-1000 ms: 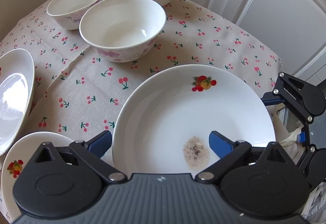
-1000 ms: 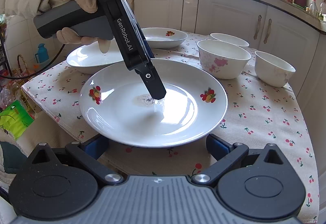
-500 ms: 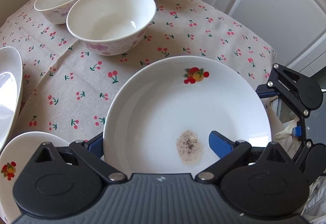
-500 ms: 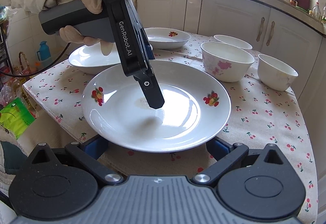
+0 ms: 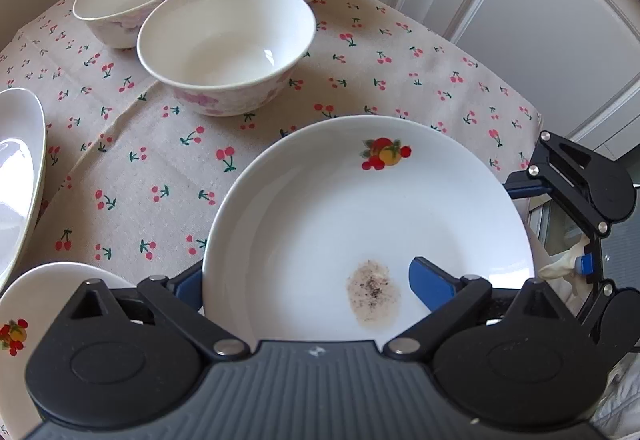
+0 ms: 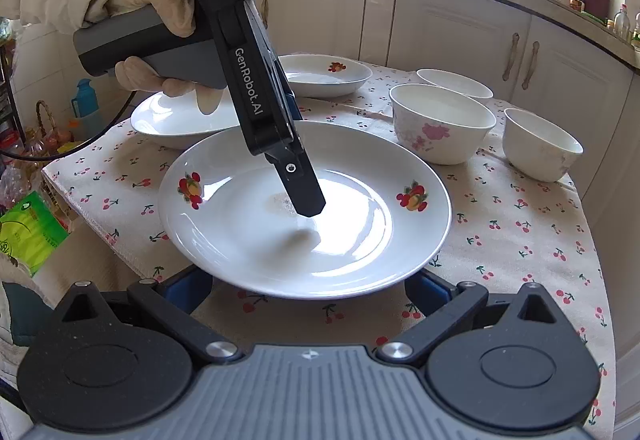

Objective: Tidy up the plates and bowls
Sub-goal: 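Lift the stained plate with the left gripper over the other white plate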

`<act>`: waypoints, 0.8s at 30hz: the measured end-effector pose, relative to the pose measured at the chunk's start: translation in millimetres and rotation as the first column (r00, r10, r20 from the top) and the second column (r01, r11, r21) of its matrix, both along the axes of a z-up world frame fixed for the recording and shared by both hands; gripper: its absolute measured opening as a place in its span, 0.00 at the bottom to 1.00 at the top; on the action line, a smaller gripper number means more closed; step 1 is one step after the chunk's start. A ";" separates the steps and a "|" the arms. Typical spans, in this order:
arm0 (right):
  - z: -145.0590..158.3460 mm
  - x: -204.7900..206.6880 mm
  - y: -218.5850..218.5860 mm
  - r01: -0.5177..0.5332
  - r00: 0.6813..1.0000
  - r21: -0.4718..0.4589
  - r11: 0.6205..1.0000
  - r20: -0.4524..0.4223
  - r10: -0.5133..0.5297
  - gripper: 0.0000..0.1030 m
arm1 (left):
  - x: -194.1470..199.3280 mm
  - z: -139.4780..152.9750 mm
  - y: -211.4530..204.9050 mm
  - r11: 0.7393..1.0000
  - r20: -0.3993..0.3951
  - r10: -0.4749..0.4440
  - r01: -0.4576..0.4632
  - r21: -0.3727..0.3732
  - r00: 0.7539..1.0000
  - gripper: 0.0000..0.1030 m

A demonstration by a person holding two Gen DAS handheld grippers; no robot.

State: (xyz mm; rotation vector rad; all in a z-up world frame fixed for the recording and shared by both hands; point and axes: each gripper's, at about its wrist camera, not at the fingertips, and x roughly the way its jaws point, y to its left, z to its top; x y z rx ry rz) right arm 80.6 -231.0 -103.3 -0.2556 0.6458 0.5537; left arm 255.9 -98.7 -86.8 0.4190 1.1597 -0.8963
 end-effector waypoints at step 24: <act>30.7 22.5 16.7 -0.068 0.997 -0.002 0.998 0.030 0.068 1.00 | 1.7 42.5 40.2 0.991 0.074 0.109 -0.103 -0.087 0.991 0.96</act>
